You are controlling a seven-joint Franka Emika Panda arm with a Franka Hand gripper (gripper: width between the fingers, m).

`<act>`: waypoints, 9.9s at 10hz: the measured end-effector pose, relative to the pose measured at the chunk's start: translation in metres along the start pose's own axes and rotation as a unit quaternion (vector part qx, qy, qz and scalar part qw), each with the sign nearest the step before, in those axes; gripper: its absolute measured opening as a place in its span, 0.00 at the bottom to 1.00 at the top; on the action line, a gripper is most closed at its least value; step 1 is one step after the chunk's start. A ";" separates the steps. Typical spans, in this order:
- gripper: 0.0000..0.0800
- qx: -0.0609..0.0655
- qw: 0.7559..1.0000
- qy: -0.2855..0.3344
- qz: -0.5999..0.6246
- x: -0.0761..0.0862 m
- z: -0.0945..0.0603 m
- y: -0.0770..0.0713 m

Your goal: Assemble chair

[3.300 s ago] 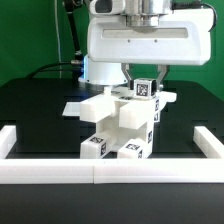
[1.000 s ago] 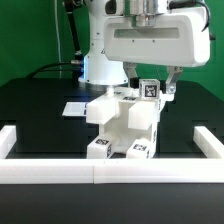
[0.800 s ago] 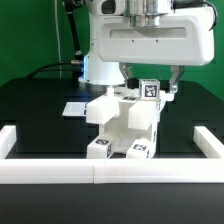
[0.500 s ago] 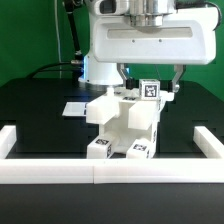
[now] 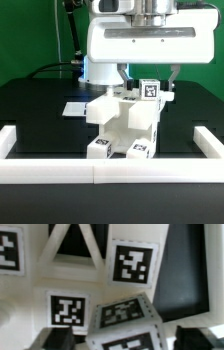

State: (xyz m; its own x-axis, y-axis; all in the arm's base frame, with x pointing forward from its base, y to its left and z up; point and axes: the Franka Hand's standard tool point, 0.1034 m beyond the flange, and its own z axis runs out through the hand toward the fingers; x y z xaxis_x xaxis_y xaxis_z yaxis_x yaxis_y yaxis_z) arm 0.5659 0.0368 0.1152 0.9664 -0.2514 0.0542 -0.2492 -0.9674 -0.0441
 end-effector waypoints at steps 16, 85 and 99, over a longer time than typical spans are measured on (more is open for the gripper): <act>0.36 0.008 0.888 -0.006 0.460 -0.002 0.001 -0.005; 0.36 0.002 0.997 0.008 -0.073 -0.003 0.002 -0.017; 0.36 0.011 0.927 0.003 0.375 -0.004 0.002 -0.020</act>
Offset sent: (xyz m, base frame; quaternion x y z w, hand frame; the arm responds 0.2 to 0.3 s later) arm 0.0000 0.0000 0.0000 0.0000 0.0000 0.0650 0.9979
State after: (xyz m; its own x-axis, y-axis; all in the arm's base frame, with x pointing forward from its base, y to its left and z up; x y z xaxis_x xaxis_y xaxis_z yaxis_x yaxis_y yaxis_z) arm 0.5671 0.0576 0.1137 0.5212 -0.8534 0.0057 -0.8495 -0.5195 -0.0919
